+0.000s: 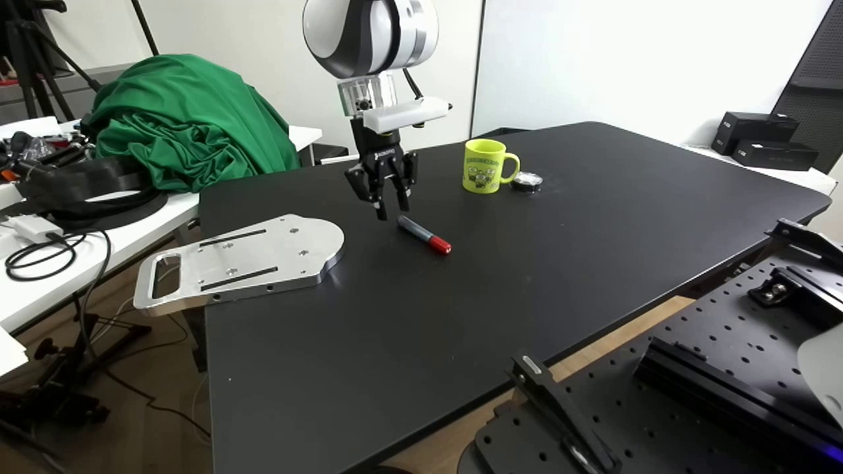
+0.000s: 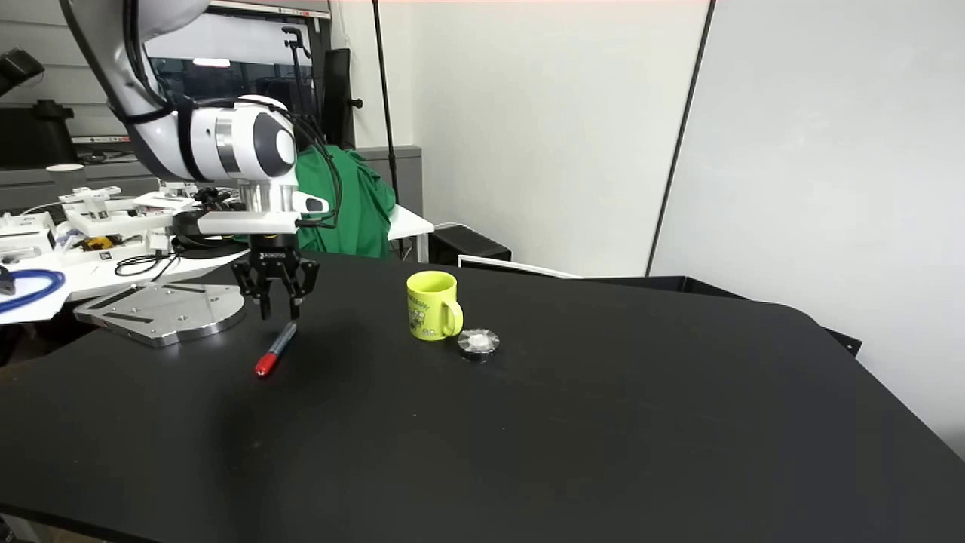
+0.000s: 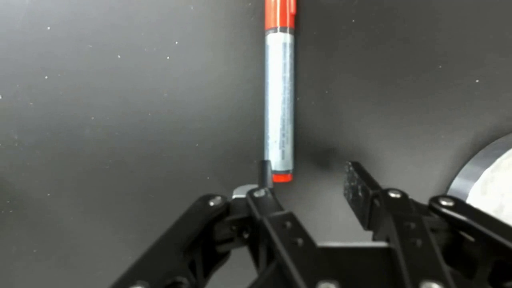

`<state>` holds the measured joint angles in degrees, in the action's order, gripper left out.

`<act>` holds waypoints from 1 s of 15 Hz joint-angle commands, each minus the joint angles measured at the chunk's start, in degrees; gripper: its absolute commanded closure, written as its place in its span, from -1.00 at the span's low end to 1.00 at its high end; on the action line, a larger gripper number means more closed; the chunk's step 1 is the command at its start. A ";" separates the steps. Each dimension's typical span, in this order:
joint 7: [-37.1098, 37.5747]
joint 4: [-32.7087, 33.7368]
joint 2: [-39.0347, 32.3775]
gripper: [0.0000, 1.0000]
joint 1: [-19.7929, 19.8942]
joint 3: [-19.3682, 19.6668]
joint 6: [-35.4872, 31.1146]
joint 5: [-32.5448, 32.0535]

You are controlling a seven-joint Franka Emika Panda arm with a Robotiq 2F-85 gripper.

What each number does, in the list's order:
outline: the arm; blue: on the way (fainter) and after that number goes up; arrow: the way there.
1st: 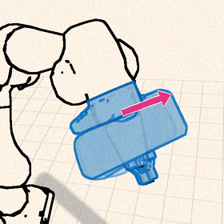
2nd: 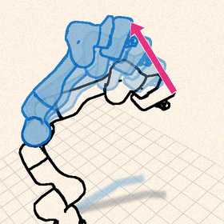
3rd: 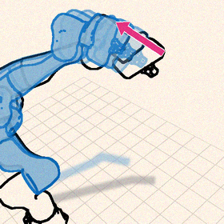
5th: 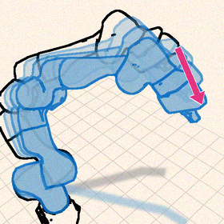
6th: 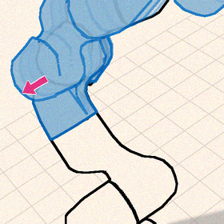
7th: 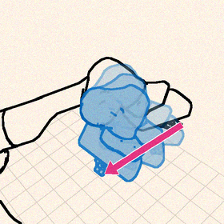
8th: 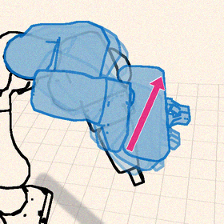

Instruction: Remove the marker from the cup and put it on the table

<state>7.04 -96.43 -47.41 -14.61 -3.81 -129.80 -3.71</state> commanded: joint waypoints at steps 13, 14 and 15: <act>-1.70 1.16 9.90 -1.00 1.67 -0.86 1.78 0.18; -1.84 1.15 9.98 -1.00 1.81 -0.95 1.81 0.21; -1.92 1.12 9.96 -1.00 1.84 -1.01 1.81 0.22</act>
